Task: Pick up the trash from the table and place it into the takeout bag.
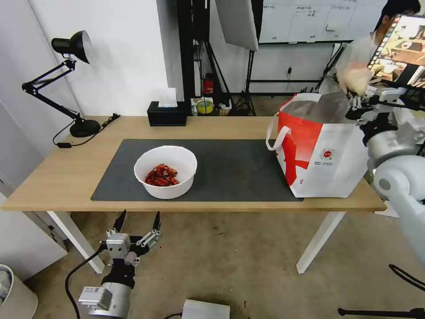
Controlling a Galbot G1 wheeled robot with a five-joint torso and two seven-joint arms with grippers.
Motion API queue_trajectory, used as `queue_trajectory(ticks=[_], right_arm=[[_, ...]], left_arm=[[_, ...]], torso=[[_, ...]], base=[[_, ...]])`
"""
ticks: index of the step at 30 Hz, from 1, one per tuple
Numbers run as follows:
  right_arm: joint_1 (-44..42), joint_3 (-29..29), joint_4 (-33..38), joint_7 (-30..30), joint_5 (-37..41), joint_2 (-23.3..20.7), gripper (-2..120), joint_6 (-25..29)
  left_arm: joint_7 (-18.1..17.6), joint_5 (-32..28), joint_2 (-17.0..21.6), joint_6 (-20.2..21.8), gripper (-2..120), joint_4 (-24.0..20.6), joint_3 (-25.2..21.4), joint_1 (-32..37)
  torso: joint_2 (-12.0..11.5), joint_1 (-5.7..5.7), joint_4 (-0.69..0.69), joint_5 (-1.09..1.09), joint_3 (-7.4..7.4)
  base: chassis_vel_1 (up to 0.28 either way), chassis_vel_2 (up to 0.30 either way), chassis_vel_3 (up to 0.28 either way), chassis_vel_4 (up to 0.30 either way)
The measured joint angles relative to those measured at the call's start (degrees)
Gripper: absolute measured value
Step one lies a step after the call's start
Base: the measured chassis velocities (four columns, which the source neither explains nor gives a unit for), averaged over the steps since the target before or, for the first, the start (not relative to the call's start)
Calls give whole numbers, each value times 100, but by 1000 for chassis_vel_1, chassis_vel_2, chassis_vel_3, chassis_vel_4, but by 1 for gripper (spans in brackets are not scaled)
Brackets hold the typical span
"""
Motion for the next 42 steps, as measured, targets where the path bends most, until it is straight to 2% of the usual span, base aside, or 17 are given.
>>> queue_trajectory(ticks=[4, 6, 10, 13, 16, 19, 23, 26, 27, 29, 30, 31, 34, 35, 37, 39, 42], right_arm=[[309, -232, -127, 211, 263, -53, 6, -310], [683, -525, -259, 603, 626, -68, 6, -742], [853, -656, -290, 833, 807, -58, 7, -1003], [954, -708, -259, 1196, 1192, -22, 24, -1312], [953, -708, -254, 1246, 1238, -17, 28, -1349], [896, -684, -243, 1279, 1238, -17, 43, -1358], [858, -639, -223, 1288, 1234, -15, 53, -1333], [773, -578, -184, 1284, 1191, -2, 70, -1179], [773, -578, -184, 1284, 1191, -2, 70, -1179], [759, -568, -181, 1276, 1167, 9, 78, -1102], [749, -565, -175, 1259, 1136, 27, 86, -942], [749, -565, -175, 1259, 1136, 27, 86, -942], [694, -544, -108, 1138, 1037, 101, 97, -425], [694, -544, -108, 1138, 1037, 101, 97, -425], [590, -518, 32, 1017, 935, 171, 100, 34], [555, -510, 74, 970, 893, 188, 100, 132], [210, -476, 339, 443, 368, 249, 100, 869]], left_arm=[[1, 0, 5, 0, 100, 1, 18, -13], [3, 0, 18, 0, 100, 8, 49, -23], [4, -4, 19, 0, 100, 22, 64, -34], [5, -29, 31, 0, 100, 27, 66, -54], [4, -38, 40, 0, 100, 31, 64, -59], [5, -64, 65, 0, 100, 43, 62, -79], [5, -73, 73, 1, 100, 66, 65, -105], [5, -76, 74, 4, 100, 112, 93, -140], [5, -76, 74, 4, 100, 112, 93, -140], [5, -76, 72, 5, 100, 123, 100, -152], [5, -77, 68, 6, 100, 132, 102, -165], [5, -77, 68, 6, 100, 132, 102, -165], [5, -79, 52, 6, 100, 137, 103, -180], [5, -79, 52, 6, 100, 137, 103, -180], [5, -81, 49, 6, 100, 151, 91, -191], [5, -83, 48, 6, 100, 154, 86, -193], [4, -94, 51, 6, 100, 156, 56, -198]], torso=[[0, 0, 0, 0, 0], [0, 0, 1, 0, 0], [0, 0, 1, -2, 0], [0, 0, 1, -1, 0], [0, 0, 1, -1, 0], [0, 0, 0, -1, 0], [0, 0, 0, -1, -1], [0, 0, 0, -1, -1], [0, 0, 0, -1, -1], [0, 0, 0, -1, -1], [0, 0, 0, -1, 0], [0, 0, 0, -1, 0], [0, 0, 0, -1, 0], [0, 0, 0, -1, 0], [0, 0, 0, -1, -1], [0, 0, 1, -1, -1], [0, -1, 0, -1, -1]], base=[[0, 0, 0, 0], [0, 0, 0, 0], [0, 0, 0, 0], [0, 0, 0, 0], [0, 0, 0, 0], [0, 0, 0, 0], [0, 0, 0, 0], [0, 0, 0, 0], [0, 0, 0, 0], [0, 0, 0, 0], [0, 0, 0, 0], [0, 0, 0, 0], [0, 0, 0, 0], [0, 0, 0, 0], [0, 0, 0, 0], [0, 0, 0, 0], [0, 0, 0, 0]])
